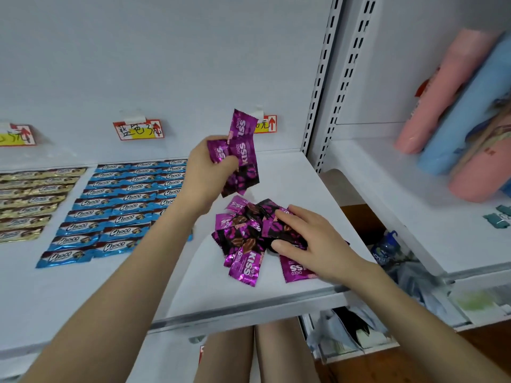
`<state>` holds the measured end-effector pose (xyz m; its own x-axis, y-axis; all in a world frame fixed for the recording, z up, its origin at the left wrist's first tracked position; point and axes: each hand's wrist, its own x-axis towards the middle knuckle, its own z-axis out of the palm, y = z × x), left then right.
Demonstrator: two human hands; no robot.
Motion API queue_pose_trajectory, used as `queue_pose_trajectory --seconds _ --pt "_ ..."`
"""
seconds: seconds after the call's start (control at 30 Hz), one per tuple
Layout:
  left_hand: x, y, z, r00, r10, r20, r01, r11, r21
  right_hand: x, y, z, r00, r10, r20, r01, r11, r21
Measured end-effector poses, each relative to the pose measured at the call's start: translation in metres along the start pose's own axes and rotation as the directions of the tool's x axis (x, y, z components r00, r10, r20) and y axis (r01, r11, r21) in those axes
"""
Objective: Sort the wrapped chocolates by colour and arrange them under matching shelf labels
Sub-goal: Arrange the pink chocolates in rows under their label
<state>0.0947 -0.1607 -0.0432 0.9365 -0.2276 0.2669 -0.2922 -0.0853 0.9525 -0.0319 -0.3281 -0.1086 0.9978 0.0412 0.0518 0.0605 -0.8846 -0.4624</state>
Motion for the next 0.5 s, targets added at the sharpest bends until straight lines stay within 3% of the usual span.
queue_pose_trajectory --seconds 0.07,0.17,0.27,0.5 --pt "-0.022 0.004 -0.01 0.991 -0.133 0.01 0.13 0.951 -0.28 0.0 -0.004 -0.006 1.0 -0.013 0.017 0.013 1.0 -0.011" --pt "-0.047 0.008 -0.019 0.978 -0.207 0.038 0.201 0.864 -0.462 0.003 -0.023 -0.021 0.993 -0.02 -0.118 0.038 0.987 0.157" --pt "-0.064 0.01 -0.021 0.973 -0.227 0.032 0.209 0.821 -0.531 0.013 -0.054 -0.035 0.96 0.013 -0.279 0.112 0.897 0.428" --pt "-0.079 0.015 -0.024 0.981 -0.194 -0.003 0.149 0.764 -0.627 0.031 -0.096 -0.04 0.946 0.057 -0.319 0.169 0.752 0.637"
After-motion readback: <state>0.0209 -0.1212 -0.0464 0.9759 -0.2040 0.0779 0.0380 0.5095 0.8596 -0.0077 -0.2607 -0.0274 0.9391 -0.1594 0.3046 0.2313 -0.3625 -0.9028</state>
